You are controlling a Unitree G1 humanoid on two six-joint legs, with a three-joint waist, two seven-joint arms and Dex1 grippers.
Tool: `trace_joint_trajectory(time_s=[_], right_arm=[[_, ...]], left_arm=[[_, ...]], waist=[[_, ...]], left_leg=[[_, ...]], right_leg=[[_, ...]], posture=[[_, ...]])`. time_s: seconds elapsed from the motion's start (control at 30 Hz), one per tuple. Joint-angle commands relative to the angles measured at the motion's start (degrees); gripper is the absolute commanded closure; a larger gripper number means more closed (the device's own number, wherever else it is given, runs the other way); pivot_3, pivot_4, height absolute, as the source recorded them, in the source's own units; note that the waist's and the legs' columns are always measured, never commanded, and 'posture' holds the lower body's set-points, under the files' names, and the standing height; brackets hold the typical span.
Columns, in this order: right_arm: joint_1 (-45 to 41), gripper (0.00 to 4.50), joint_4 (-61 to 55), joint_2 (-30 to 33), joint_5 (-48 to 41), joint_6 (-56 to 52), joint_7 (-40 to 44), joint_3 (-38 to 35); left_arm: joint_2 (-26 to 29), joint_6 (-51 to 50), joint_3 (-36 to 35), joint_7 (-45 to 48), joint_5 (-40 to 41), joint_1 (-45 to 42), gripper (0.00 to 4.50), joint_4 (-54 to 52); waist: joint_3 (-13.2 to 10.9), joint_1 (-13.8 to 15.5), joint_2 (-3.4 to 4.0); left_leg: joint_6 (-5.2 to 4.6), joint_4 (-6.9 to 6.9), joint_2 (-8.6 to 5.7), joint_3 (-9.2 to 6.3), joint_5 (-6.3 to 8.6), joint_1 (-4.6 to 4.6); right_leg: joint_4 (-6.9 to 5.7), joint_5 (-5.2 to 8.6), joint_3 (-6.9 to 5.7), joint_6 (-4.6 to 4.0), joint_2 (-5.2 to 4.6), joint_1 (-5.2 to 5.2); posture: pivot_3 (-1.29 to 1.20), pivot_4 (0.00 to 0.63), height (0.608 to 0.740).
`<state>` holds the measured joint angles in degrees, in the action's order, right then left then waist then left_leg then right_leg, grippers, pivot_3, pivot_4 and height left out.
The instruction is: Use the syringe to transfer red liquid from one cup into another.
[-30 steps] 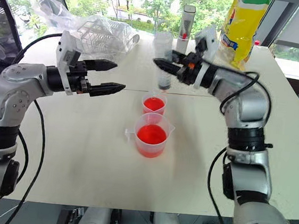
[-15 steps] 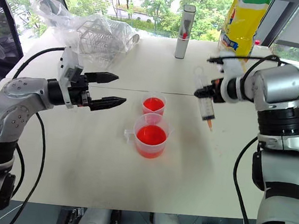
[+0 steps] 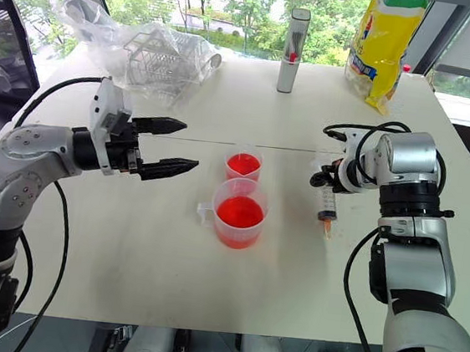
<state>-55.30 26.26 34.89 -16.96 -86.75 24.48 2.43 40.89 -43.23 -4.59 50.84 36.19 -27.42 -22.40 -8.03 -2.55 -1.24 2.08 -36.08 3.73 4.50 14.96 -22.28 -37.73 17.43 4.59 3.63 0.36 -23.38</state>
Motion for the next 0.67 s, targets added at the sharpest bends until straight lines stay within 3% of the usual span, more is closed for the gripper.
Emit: trace_joint_trajectory(time_s=[0.03, 0.13, 0.27, 0.4, 0.53, 0.67], right_arm=[[-0.4, 0.11, -3.0, 1.4, -0.4, 0.2, 0.9, -1.2], [0.0, 0.11, -5.9, 2.2, -1.1, 0.2, 1.7, -2.3], [0.9, 0.11, -19.9, 11.3, -5.9, 6.3, 12.4, -0.3], [5.5, 0.11, -33.2, 20.1, -14.4, 11.1, 25.1, -5.5], [17.4, 0.11, -45.2, 28.8, -20.6, 17.4, 36.5, -12.4], [29.6, 0.11, -51.6, 33.2, -22.8, 23.5, 42.8, -19.1]], left_arm=[[1.0, 0.4, -0.2, 0.5, 0.8, 0.0, 0.00, -2.1], [1.6, 0.0, -0.5, 0.8, 1.5, 0.2, 0.00, -2.3], [3.9, -1.6, -2.4, 1.8, 3.9, 1.5, 0.00, -3.5], [6.8, -2.9, -4.9, 2.5, 6.0, 3.8, 0.00, -4.9], [8.7, -3.8, -6.8, 2.7, 8.2, 5.4, 0.00, -5.8], [10.1, -5.1, -7.7, 2.9, 10.1, 6.8, 0.00, -6.7]], waist=[[0.0, 0.0, 0.00], [0.0, -0.1, 0.00], [-0.1, 0.0, 0.10], [0.0, 0.0, 0.07], [0.0, 0.1, 0.05], [0.0, 0.2, 0.02]], left_leg=[[0.00, 0.00, 0.00, 0.00, 0.00, 0.00], [0.00, 0.02, 0.00, -0.01, 0.00, 0.01], [0.00, 0.07, 0.01, -0.01, 0.00, -0.03], [-0.02, 0.17, 0.03, -0.10, 0.01, -0.03], [-0.03, 0.17, 0.08, -0.16, 0.02, 0.00], [-0.03, 0.08, 0.08, -0.14, 0.02, 0.13]], right_leg=[[0.00, 0.00, -0.01, 0.00, 0.01, 0.00], [0.00, 0.00, -0.01, 0.00, 0.03, -0.01], [0.02, 0.00, -0.01, 0.00, 0.04, -0.06], [0.21, 0.01, -0.11, 0.01, 0.05, 0.01], [0.29, 0.01, -0.18, 0.02, 0.01, 0.14], [0.40, 0.02, -0.17, 0.03, -0.05, 0.35]], posture=[[0.00, 0.150, 0.740], [0.00, 0.150, 0.740], [0.00, 0.150, 0.740], [0.00, 0.150, 0.740], [0.00, 0.150, 0.740], [0.00, 0.150, 0.740]])
